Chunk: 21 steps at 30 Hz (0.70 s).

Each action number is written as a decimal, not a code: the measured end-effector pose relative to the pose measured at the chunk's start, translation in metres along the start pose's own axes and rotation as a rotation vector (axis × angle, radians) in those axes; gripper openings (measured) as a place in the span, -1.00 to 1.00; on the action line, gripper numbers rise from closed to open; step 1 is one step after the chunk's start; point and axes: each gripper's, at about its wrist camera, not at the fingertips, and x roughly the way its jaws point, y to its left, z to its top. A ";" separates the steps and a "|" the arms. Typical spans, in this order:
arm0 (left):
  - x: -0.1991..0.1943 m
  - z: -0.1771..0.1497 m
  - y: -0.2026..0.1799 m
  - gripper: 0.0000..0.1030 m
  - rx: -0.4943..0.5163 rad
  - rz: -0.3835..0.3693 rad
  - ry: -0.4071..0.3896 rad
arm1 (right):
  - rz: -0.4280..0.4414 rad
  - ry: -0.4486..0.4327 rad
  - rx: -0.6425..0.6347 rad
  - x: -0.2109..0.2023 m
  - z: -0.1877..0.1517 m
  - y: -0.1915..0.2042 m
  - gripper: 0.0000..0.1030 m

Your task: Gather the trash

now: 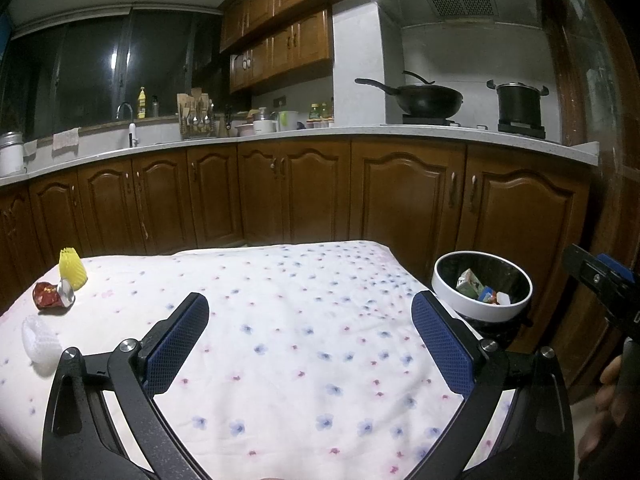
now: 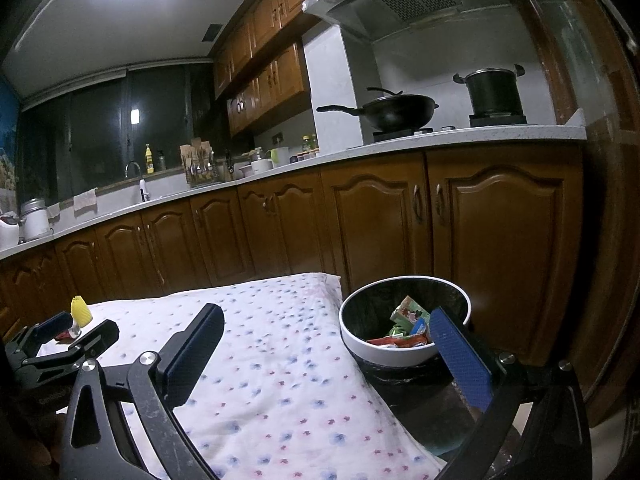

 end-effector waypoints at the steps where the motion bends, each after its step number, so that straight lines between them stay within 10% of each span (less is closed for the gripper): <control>1: 0.000 0.000 0.000 1.00 0.000 -0.001 0.001 | 0.000 0.000 0.000 0.000 0.000 0.000 1.00; 21: 0.000 0.000 0.000 1.00 0.002 -0.004 0.003 | 0.001 0.000 0.003 0.000 0.000 0.002 1.00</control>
